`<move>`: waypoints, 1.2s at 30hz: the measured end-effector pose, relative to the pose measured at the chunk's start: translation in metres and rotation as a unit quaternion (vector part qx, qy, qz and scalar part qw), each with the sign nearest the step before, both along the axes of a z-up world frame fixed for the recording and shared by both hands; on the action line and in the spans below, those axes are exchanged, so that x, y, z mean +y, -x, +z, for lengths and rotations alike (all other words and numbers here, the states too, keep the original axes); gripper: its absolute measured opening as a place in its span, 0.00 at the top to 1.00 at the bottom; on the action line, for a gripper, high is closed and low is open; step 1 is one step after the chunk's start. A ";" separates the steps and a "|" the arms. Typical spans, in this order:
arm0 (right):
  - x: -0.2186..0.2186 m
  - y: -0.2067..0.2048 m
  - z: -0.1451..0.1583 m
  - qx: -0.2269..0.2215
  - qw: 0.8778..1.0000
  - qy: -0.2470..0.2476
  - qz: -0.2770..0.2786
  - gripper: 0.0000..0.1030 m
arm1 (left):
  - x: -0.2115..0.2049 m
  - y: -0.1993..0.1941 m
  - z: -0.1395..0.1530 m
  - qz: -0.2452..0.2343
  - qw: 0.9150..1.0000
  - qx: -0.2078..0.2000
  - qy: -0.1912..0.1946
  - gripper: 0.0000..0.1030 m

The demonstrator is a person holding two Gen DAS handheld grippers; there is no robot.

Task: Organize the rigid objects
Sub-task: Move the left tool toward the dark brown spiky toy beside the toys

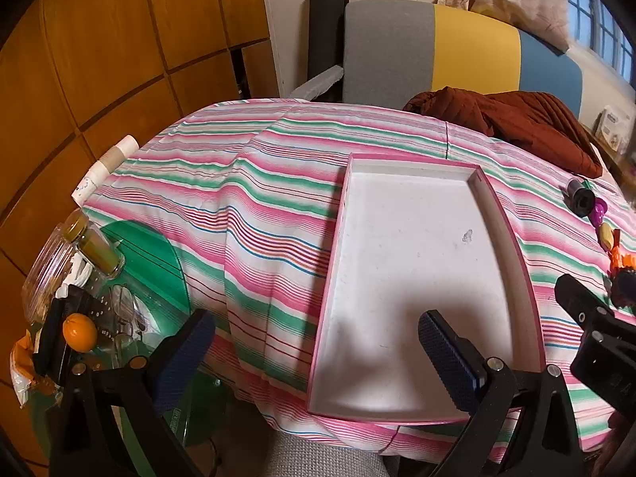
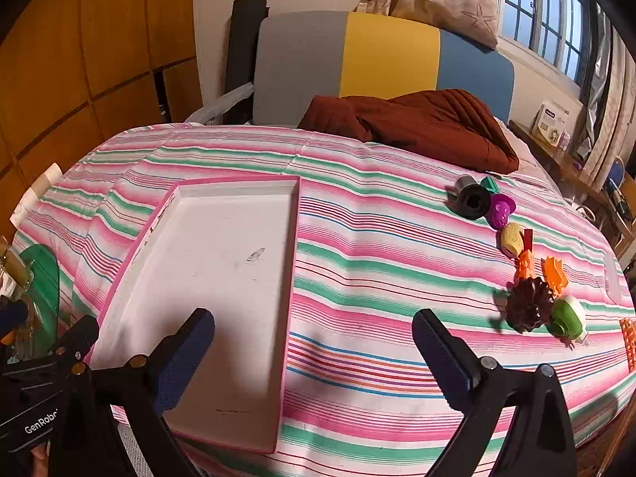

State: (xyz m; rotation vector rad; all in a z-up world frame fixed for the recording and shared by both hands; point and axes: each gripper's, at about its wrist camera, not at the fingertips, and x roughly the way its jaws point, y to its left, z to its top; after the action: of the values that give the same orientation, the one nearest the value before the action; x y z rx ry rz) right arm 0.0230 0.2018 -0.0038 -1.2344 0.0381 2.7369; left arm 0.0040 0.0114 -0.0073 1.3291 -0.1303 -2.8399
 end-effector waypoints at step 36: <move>0.228 -0.039 -0.035 -0.051 0.970 0.054 -0.231 0.10 | 0.075 -0.055 -0.013 -0.198 0.974 -0.038 -0.107 0.00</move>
State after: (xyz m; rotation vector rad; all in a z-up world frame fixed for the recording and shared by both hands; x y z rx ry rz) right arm 0.0622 0.4295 -0.0385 -1.2073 0.4128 2.2930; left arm 0.0595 0.0867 -0.0208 1.6164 -0.1016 -3.2086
